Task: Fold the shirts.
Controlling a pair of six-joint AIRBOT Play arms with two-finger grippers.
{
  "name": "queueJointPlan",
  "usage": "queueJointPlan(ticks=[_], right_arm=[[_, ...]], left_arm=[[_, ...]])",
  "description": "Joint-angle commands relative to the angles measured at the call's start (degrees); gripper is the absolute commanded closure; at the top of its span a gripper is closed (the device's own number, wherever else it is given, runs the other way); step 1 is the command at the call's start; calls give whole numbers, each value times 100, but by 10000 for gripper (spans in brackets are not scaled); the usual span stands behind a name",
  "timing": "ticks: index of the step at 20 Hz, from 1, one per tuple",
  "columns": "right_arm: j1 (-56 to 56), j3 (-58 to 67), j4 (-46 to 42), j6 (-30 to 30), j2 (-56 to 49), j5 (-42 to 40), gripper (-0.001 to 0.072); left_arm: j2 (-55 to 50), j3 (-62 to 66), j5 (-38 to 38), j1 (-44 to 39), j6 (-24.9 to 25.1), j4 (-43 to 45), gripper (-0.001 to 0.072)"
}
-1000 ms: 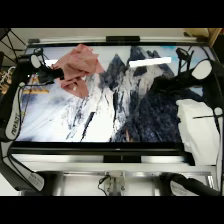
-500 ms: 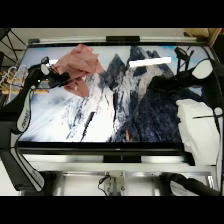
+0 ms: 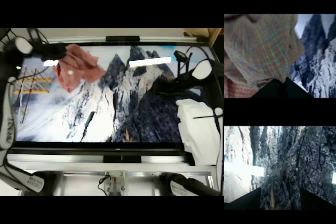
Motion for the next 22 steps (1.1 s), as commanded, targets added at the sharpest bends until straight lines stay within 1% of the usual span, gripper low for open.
queueJointPlan(ticks=[1, 3, 5, 7, 8, 10, 11, 13, 15, 16, 17, 18, 19, 20, 21, 22], right_arm=[[-2, 37, -573, -15, 177, 195, 125], [-2, 186, -778, -17, 544, 365, 125], [-2, 402, -1145, -15, 1091, 385, 125], [-2, 586, -1563, -15, 1698, 380, 125], [-2, 623, -1722, -15, 2004, 378, 124], [-2, 627, -1878, 33, 2568, 444, 125], [-2, 625, -1886, 166, 2787, 592, 125], [-2, 625, -1827, 466, 3010, 1047, 125], [-2, 599, -1751, 459, 3016, 1578, 125], [-2, 505, -1755, 450, 3005, 1655, 125], [-2, 363, -1755, 444, 3005, 1631, 125], [0, 153, -1753, 446, 3005, 1558, 125], [-2, -76, -1733, 448, 3005, 1484, 125], [0, -369, -1692, 448, 3005, 1368, 125], [0, -667, -1635, 446, 3005, 1246, 125], [0, -975, -1534, 439, 2975, 1128, 125]], left_arm=[[1628, 96, -557, -579, 752, -76, 680], [2385, -79, -699, -1064, 752, -74, 680], [2907, -435, -929, -1635, 728, -74, 680], [3045, -850, -1167, -2221, 570, -74, 679], [3021, -1108, -1169, -2514, 555, -74, 679], [2876, -1821, -940, -3091, 553, -76, 680], [2752, -2238, -761, -3353, 490, -76, 679], [2387, -2977, -238, -3786, -11, -81, 679], [1867, -3416, 387, -4162, -481, -129, 679], [1580, -3434, 533, -4291, -498, -310, 679], [1311, -3375, 588, -4356, -496, -573, 660], [1115, -3257, 553, -4347, -481, -758, 403], [1021, -3106, 404, -4273, -483, -787, 15], [1003, -2898, 31, -4085, -442, -739, -13], [1025, -2656, -518, -3823, -413, -603, -13], [1047, -2374, -1220, -3499, -413, -348, -13]])
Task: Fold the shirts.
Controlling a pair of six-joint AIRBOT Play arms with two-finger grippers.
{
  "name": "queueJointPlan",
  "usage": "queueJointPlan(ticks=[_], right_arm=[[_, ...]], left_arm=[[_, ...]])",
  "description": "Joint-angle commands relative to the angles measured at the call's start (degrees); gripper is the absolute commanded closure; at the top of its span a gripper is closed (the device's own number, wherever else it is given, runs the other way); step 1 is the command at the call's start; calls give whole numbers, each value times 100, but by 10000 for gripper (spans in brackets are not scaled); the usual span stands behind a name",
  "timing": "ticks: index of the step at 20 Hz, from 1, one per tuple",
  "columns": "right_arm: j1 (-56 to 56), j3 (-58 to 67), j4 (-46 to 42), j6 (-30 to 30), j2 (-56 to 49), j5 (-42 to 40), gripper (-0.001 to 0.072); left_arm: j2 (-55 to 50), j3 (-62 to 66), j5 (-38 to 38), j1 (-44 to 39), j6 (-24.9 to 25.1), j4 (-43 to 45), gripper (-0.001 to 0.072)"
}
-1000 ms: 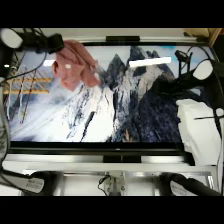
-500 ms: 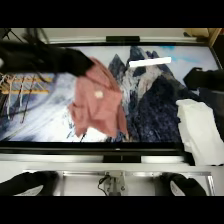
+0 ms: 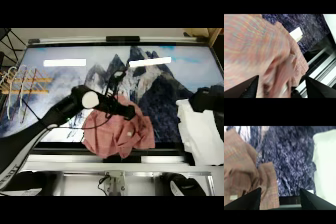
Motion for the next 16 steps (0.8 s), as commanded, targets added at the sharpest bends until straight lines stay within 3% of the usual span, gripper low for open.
queueJointPlan(ticks=[1, 4, 7, 9, 11, 16], right_arm=[[0, -962, 319, -35, -70, -273, 124], [-2, -1733, 713, -452, -533, -459, 124], [-2, -2188, 1091, -1021, -1357, -459, 124], [-33, -2391, 1211, -1521, -1991, -273, 124], [-243, -2524, 1281, -1650, -2568, -153, 124], [-586, -2559, 1722, -1738, -3182, -422, 123]], left_arm=[[-131, 710, -1912, 780, -44, 551, -13], [223, 861, -3488, 1867, 216, 1335, -13], [713, 81, -3724, 2505, 229, 1325, -13], [1008, -839, -3547, 2553, 103, 1311, -12], [1126, -1768, -3163, 2385, -22, 938, -12], [1086, -3329, -1311, 1482, -352, 197, -12]])
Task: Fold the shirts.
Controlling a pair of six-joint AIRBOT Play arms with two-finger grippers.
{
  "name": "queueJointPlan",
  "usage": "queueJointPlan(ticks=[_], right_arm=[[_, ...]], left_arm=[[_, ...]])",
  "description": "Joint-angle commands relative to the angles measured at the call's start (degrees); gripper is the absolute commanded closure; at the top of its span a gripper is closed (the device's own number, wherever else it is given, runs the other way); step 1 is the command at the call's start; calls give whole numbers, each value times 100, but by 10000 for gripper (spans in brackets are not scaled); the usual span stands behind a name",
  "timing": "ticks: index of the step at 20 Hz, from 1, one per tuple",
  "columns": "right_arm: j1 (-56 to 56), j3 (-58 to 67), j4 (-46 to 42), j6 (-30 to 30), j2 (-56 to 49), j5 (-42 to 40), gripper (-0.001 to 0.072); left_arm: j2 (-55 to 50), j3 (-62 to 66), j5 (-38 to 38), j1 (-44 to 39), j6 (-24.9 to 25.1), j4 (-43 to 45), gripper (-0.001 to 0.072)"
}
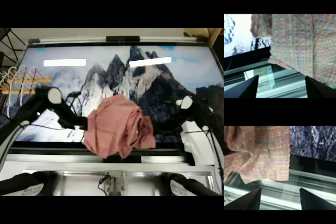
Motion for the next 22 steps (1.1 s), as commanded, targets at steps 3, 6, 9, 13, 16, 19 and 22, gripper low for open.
queueJointPlan(ticks=[3, 6, 9, 13, 16, 19, 22], right_arm=[[-129, -68, 402, -260, -586, -328, 121], [-129, -68, 623, -299, -905, -396, 38], [-125, -68, 643, -293, -1134, -402, 38], [-122, -79, 695, -131, -1204, -623, 63], [-122, -157, 1121, -149, -1250, -778, 281], [-125, -269, 1167, -81, -1255, -898, 645], [-125, -195, 1237, -127, -992, -896, 664]], left_arm=[[-79, -1010, 1637, -756, -280, -669, -13], [-251, -1010, 1716, -894, -280, -763, -12], [-350, -1010, 1716, -874, -275, -761, 319], [-341, -992, 1735, -828, -184, -758, 678], [-308, -927, 1674, -807, -52, -728, 678], [-164, -645, 1604, -734, 28, -542, 679], [157, -7, 1202, -520, 90, -101, 679]])
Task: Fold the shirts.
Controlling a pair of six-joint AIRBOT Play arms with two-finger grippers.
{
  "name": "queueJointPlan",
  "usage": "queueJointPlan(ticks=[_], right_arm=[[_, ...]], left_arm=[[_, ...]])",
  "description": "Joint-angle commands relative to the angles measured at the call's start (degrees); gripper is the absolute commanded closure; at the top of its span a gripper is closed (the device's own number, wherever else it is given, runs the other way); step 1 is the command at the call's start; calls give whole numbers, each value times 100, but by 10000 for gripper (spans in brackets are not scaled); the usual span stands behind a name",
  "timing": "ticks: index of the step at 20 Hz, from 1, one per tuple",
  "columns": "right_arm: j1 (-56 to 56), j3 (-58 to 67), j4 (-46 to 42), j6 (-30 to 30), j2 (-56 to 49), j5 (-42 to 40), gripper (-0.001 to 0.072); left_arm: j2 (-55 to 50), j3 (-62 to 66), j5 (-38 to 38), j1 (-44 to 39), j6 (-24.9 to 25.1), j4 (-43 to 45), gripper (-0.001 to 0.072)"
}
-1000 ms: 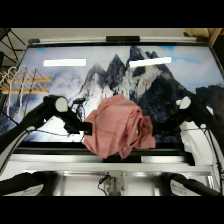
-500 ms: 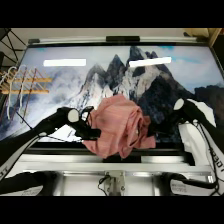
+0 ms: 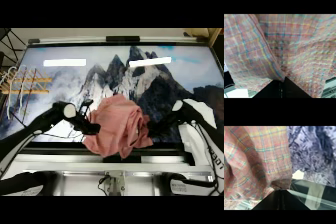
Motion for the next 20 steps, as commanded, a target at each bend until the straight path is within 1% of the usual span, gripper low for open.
queueJointPlan(ticks=[1, 2, 3, 5, 6, 8, 10, 11, 13, 15, 17, 19, 20], right_arm=[[-9, 160, 107, -94, 382, 15, 664], [-9, 374, 68, -212, 627, 39, 664], [-9, 706, 76, -417, 942, 63, 664], [-9, 1563, -22, -767, 1652, 7, 665], [-9, 2092, -297, -782, 2022, -160, 665], [-9, 3106, -992, -715, 2662, -774, 664], [-9, 3960, -1502, -498, 3193, -1506, 664], [-9, 4262, -1598, -474, 3421, -1856, 664], [-9, 4610, -1703, -472, 3840, -2542, 664], [-9, 4747, -1934, -409, 4157, -2822, 664], [-9, 4750, -2439, -203, 4378, -2605, 664], [-9, 4750, -2977, -39, 4476, -2028, 664], [-9, 4750, -3202, 55, 4476, -1668, 664]], left_arm=[[376, 798, -501, 267, 452, 551, 679], [529, 1217, -750, 402, 909, 815, 679], [686, 1818, -1062, 584, 1119, 1261, 679], [920, 3215, -1497, 1029, 1113, 1976, 679], [1003, 4037, -1585, 1290, 1110, 2131, 679], [1071, 5600, -1561, 1792, 1067, 2133, 679], [1134, 6804, -1388, 2144, 1045, 2135, 679], [1298, 6961, -1093, 2260, 1045, 2135, 679], [1845, 6638, -313, 2400, 1045, 2138, 679], [2398, 6035, 271, 2524, 1043, 2214, 679], [2717, 5608, 304, 2697, 1023, 2485, 679], [2763, 5552, 85, 2920, 1023, 2597, 679], [2758, 5552, 107, 3040, 1023, 2597, 679]])
